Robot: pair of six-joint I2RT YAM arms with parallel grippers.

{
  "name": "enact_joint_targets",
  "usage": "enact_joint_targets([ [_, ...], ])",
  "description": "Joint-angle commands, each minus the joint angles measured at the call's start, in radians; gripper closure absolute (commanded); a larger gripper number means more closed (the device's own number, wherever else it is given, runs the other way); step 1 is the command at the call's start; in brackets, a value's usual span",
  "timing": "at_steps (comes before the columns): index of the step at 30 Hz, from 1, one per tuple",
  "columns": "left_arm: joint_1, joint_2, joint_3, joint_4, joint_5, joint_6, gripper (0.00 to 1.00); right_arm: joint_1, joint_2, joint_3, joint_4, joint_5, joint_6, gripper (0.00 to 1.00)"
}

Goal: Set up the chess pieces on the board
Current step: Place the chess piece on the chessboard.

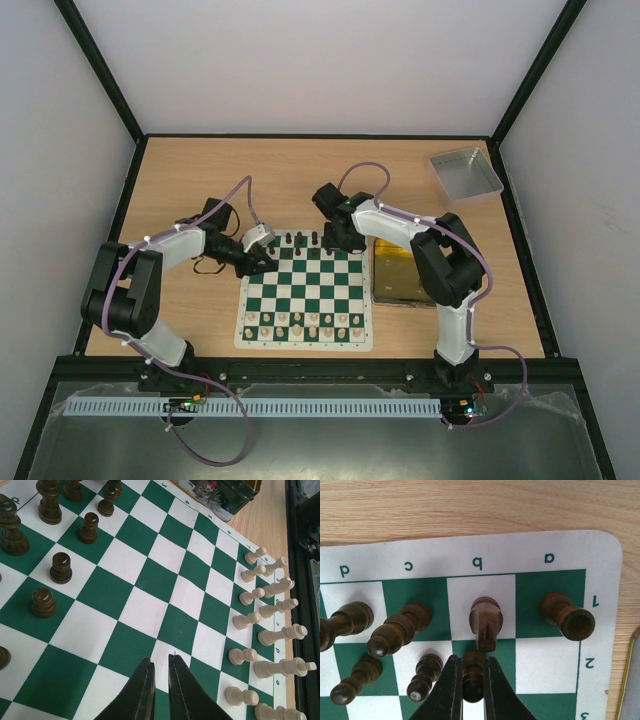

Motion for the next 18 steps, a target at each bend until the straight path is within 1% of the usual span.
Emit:
enact_joint_targets([
  [1, -0.006, 0.007, 0.024, -0.014, 0.02, 0.027, 0.89, 0.001, 0.007, -0.007, -0.011, 0.034, -0.007, 0.98],
  [18, -0.009, 0.009, 0.025, -0.018, 0.02, 0.032, 0.89, 0.001, -0.003, -0.034, -0.013, 0.021, -0.01, 0.98],
])
